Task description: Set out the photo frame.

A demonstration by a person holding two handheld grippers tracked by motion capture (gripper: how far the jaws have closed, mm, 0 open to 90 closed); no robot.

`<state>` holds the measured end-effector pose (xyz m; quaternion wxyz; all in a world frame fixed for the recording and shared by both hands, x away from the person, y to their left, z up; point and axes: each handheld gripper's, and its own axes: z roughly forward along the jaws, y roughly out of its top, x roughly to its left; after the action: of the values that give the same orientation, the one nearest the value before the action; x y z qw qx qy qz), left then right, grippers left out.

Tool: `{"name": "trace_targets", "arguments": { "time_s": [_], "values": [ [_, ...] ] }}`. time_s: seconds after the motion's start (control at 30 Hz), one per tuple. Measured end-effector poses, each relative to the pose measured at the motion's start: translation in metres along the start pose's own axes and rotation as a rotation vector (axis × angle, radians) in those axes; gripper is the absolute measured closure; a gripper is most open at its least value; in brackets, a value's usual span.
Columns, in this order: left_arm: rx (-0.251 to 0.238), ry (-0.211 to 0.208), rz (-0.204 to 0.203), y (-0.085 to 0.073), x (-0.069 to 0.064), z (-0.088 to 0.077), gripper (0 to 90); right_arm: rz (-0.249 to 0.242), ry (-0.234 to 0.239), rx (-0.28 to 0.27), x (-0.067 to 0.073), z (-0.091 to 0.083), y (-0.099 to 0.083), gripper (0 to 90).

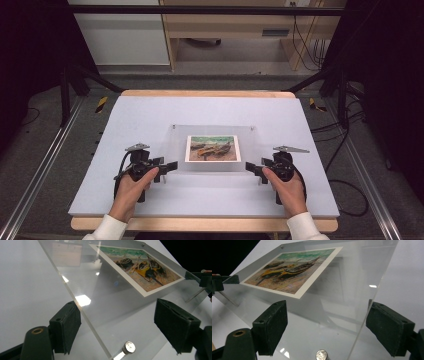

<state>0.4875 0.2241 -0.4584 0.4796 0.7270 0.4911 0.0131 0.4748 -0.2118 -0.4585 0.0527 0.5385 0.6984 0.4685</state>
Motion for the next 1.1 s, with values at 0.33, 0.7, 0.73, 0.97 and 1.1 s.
{"name": "trace_targets", "arguments": {
  "time_s": [0.33, 0.7, 0.73, 0.97, 1.1],
  "values": [
    [0.011, 0.023, 0.029, 0.005, -0.003, 0.002, 21.4, -0.031, -0.007, 0.005, 0.000, 0.000, 0.004, 18.4],
    [-0.054, 0.080, 0.097, 0.012, -0.006, 0.005, 23.7, -0.110, -0.062, -0.044, 0.001, 0.006, 0.017, 21.4],
    [-0.056, 0.083, 0.105, 0.011, -0.006, 0.005, 23.7, -0.112, -0.062, -0.044, 0.001, 0.005, 0.017, 21.5],
    [-0.077, 0.101, 0.150, 0.005, -0.013, 0.000, 25.4, -0.157, -0.085, -0.067, 0.007, -0.001, 0.011, 23.3],
    [-0.078, 0.109, 0.169, 0.000, -0.017, -0.005, 27.2, -0.171, -0.092, -0.081, 0.010, -0.006, 0.005, 25.8]
  ]
}}
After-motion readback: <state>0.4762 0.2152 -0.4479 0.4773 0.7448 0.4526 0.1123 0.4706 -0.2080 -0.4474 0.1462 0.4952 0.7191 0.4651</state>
